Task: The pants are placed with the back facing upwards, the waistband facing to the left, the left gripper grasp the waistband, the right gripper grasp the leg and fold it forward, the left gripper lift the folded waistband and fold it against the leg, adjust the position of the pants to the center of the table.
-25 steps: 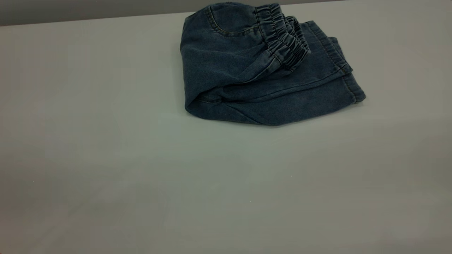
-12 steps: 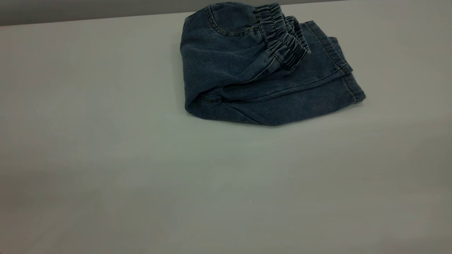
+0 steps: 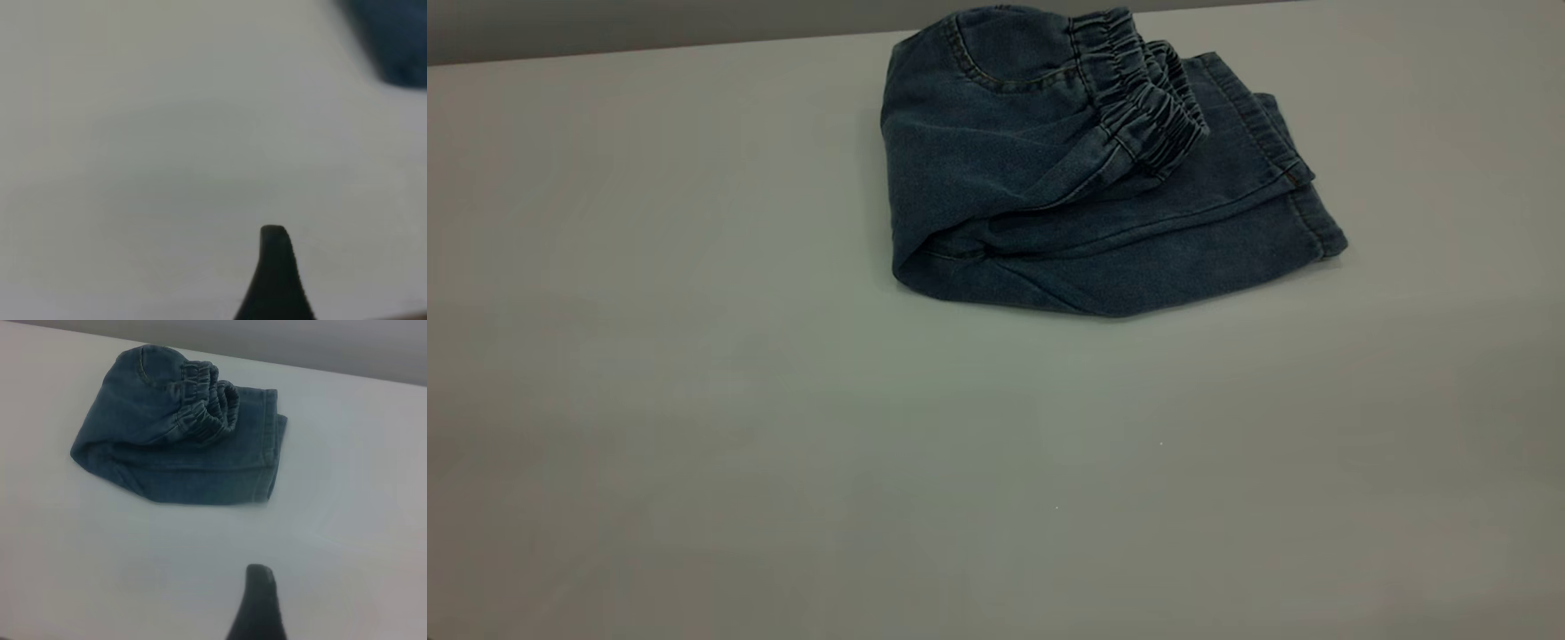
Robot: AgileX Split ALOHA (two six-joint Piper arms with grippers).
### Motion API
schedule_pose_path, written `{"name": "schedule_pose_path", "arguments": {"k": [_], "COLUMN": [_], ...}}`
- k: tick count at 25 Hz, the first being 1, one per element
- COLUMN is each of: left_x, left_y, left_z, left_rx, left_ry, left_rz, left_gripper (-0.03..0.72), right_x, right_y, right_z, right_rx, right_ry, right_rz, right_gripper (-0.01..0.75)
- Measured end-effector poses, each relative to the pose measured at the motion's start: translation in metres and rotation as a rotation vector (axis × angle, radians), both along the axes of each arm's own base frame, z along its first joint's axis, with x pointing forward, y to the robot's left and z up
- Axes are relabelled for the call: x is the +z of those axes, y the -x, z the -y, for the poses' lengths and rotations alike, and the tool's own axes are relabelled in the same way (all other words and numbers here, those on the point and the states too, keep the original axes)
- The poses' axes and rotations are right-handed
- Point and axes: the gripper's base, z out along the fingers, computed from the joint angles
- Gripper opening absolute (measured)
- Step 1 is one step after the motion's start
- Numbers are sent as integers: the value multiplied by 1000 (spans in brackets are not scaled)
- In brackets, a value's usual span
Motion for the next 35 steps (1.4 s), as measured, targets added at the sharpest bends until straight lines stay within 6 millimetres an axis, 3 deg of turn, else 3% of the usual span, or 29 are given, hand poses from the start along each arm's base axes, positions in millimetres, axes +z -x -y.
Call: {"name": "schedule_pose_path", "arguments": {"k": [4, 18, 35], "left_x": [1, 1, 1], "left_y": [9, 28, 27], "left_z": [-1, 0, 0], "left_rx": [94, 76, 75], "left_ry": [-1, -3, -2], "left_rz": [60, 178, 181], "left_gripper": [487, 487, 487], "right_x": [0, 0, 0], "right_y": [0, 0, 0], "right_z": [0, 0, -1], "right_rx": [0, -38, -37], "right_ry": [1, 0, -2], "right_rz": [0, 2, 1], "right_gripper": [494, 494, 494]}}
